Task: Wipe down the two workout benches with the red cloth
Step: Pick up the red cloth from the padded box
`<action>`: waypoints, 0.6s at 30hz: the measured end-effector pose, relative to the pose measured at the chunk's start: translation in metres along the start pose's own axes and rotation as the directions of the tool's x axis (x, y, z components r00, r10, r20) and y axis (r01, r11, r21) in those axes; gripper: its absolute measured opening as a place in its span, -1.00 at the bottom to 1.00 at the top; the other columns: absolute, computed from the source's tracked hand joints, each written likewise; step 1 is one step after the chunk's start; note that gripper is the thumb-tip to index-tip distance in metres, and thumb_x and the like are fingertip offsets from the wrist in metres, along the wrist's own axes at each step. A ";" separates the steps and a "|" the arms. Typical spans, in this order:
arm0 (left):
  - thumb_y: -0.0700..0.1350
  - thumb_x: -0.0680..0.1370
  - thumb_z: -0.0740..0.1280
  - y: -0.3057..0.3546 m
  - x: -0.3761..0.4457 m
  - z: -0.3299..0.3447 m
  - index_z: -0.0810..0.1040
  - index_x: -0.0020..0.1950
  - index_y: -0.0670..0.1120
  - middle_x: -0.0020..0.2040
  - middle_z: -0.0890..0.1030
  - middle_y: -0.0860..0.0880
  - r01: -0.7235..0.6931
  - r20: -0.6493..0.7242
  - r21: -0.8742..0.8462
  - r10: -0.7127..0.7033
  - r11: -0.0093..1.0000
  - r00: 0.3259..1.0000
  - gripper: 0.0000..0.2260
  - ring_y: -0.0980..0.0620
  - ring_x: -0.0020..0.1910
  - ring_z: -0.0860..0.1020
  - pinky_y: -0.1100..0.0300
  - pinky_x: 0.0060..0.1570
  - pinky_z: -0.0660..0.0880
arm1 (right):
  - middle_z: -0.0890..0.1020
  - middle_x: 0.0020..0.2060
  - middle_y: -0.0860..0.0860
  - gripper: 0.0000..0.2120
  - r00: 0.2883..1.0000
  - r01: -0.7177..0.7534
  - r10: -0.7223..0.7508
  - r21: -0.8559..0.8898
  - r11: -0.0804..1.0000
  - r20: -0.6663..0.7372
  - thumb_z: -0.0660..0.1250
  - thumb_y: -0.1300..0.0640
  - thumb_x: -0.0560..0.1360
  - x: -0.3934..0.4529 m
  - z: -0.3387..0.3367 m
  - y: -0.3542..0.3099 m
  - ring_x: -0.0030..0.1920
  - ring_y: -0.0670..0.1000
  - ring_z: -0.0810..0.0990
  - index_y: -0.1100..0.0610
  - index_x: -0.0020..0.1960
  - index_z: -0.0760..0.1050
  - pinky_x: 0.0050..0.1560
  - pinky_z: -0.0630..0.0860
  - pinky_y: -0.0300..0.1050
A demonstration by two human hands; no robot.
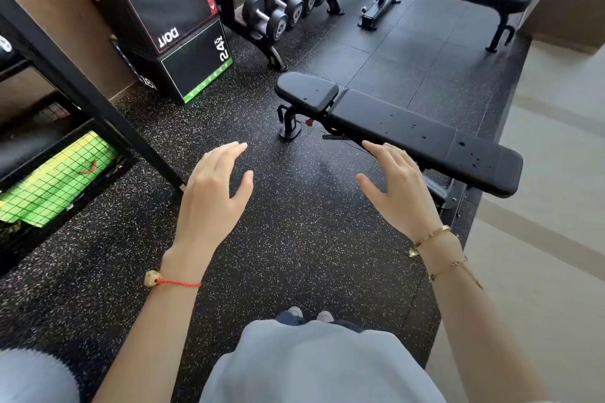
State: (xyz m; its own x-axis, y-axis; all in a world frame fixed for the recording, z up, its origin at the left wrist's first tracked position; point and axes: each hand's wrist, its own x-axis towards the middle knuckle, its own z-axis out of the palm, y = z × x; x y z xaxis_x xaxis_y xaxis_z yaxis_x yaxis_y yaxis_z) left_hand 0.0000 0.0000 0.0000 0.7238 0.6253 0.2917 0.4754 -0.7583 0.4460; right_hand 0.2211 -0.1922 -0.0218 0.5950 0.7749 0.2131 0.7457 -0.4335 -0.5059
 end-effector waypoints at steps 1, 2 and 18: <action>-0.06 0.63 0.26 0.001 0.000 0.002 0.39 0.46 -0.09 0.41 0.46 -0.04 0.003 -0.009 -0.007 -0.003 1.000 1.000 -0.61 0.04 0.43 0.37 0.03 0.47 0.31 | 0.44 0.39 -0.03 -0.49 1.000 0.004 -0.004 0.009 1.000 -0.007 0.28 -0.02 0.57 0.000 0.001 0.002 0.46 0.00 0.30 0.04 0.48 0.29 0.51 0.18 0.03; -0.06 0.63 0.26 0.003 0.002 0.003 0.39 0.46 -0.09 0.41 0.46 -0.04 0.011 -0.018 -0.010 -0.011 1.000 1.000 -0.61 0.05 0.44 0.37 0.06 0.47 0.30 | 0.43 0.39 -0.04 -0.49 1.000 0.001 -0.001 0.010 1.000 -0.001 0.28 -0.02 0.57 0.003 0.000 0.002 0.46 -0.01 0.29 0.04 0.48 0.29 0.51 0.17 0.03; -0.08 0.62 0.27 -0.034 0.051 0.040 0.43 0.43 -0.11 0.37 0.50 -0.05 0.218 -0.058 -0.017 -0.219 0.976 0.974 -0.63 0.03 0.40 0.40 0.01 0.43 0.35 | 0.44 0.37 -0.02 -0.49 0.983 0.047 -0.064 0.104 0.994 0.170 0.29 0.01 0.57 0.109 0.049 0.014 0.43 0.00 0.33 0.06 0.47 0.29 0.47 0.25 0.05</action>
State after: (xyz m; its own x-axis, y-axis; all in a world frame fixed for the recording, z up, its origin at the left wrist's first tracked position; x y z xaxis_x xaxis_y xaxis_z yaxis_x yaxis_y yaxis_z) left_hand 0.0404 0.0505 -0.0339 0.5717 0.7858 0.2359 0.6136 -0.6004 0.5129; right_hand 0.2816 -0.0915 -0.0462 0.4869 0.8677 0.1001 0.7376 -0.3470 -0.5793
